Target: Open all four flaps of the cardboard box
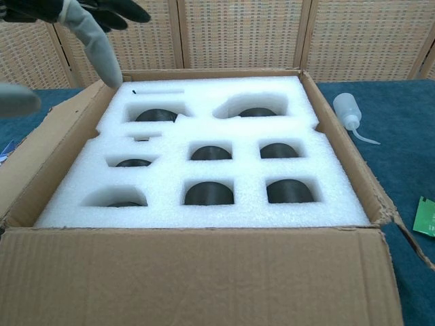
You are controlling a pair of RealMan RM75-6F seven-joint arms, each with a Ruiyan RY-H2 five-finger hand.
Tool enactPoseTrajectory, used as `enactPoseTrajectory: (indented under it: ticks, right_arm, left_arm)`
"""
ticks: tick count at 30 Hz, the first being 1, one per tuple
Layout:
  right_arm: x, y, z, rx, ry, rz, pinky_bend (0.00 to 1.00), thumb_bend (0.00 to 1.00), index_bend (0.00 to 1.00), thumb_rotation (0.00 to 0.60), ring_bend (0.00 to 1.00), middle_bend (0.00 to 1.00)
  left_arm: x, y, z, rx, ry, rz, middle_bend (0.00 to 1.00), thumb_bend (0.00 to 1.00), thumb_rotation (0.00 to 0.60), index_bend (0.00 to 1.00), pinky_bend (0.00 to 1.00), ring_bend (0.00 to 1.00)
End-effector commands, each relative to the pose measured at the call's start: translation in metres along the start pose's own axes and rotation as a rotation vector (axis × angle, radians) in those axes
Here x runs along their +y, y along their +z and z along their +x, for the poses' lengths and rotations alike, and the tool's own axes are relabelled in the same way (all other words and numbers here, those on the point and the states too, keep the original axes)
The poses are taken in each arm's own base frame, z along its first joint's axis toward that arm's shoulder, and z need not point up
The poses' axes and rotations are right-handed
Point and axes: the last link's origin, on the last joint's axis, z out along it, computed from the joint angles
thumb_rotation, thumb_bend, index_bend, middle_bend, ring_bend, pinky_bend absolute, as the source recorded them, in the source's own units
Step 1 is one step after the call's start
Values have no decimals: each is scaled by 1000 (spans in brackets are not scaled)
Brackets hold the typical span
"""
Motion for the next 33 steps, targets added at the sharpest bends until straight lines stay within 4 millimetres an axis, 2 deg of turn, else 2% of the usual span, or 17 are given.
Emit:
enactPoseTrajectory:
  ticks: [1,4,9,15,24,33]
  right_arm:
    - [5,0,-2,-2,0,-17,0,1000,192,600,0,109]
    - [10,0,-5,-1,-4,-37,0,1000,184,600,0,107]
    - [16,-4,-7,7,-23,-62,0,1000,167,600,0,101]
    - [21,-10,-10,7,-36,-91,0,1000,157,600,0,98]
    - [21,-22,-19,-14,-53,-105,0,1000,157,600,0,95]
    - [21,-28,-24,-15,-40,-116,0,1000,157,600,0,95]
  left_arm:
    - [-29,-18,-6,134,95,180,0,310,450,253,0,0]
    - [-42,-30,-11,208,119,273,0,309,485,238,0,0]
    - [-61,-54,-22,283,147,416,0,308,491,232,0,0]
    - [-75,-85,-41,293,126,574,0,308,497,227,0,0]
    - [-78,-120,-64,303,88,729,0,308,497,226,0,0]
    - [-73,-130,-71,310,105,770,0,308,499,226,0,0]
